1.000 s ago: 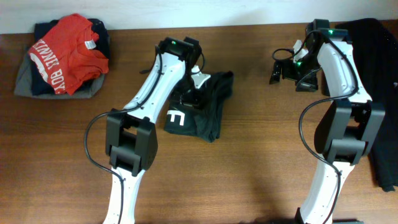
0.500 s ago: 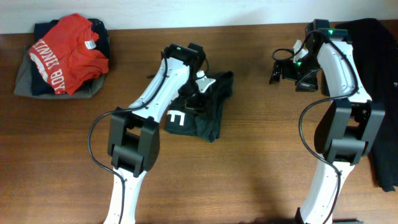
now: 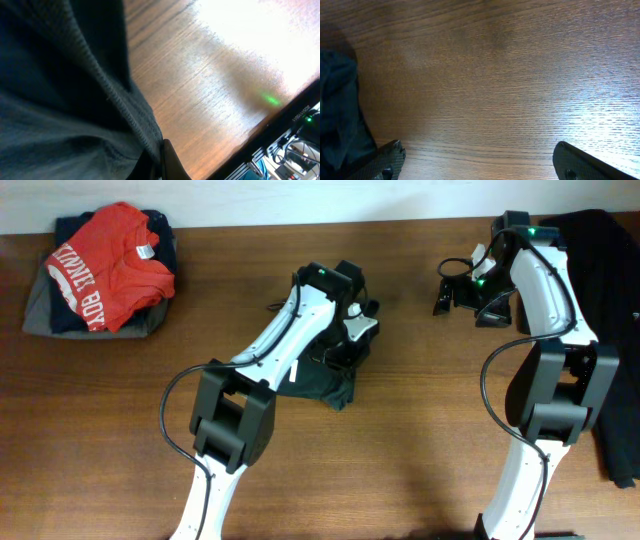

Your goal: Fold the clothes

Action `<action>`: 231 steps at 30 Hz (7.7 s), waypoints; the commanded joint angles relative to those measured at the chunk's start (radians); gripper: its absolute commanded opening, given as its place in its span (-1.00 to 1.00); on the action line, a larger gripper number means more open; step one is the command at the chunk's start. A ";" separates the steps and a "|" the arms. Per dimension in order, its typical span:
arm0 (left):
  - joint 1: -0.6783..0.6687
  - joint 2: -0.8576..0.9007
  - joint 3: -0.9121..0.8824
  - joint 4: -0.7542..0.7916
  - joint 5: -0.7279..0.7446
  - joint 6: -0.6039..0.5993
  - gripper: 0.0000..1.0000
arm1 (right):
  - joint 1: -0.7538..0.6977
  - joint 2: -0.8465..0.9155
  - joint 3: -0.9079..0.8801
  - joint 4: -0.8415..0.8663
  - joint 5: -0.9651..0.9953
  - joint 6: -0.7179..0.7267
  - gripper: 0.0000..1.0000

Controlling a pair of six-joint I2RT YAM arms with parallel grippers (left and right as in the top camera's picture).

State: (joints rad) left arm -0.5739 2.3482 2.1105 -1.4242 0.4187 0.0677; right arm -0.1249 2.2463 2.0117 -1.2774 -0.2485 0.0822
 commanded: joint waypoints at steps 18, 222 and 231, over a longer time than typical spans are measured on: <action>-0.047 -0.091 0.090 0.001 -0.144 0.054 0.97 | 0.000 0.005 -0.002 0.004 -0.115 0.004 0.98; 0.358 0.231 0.259 -0.230 -0.342 -0.114 0.98 | 0.355 0.116 -0.323 0.022 -0.302 -0.030 -0.92; 0.405 0.230 0.264 -0.228 -0.386 -0.165 0.98 | 0.293 0.090 -0.168 -0.045 -0.296 -0.029 -0.88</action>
State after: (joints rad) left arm -0.1822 2.5755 2.3749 -1.6531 0.0425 -0.0765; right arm 0.1967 2.3631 1.7615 -1.3022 -0.6464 0.0322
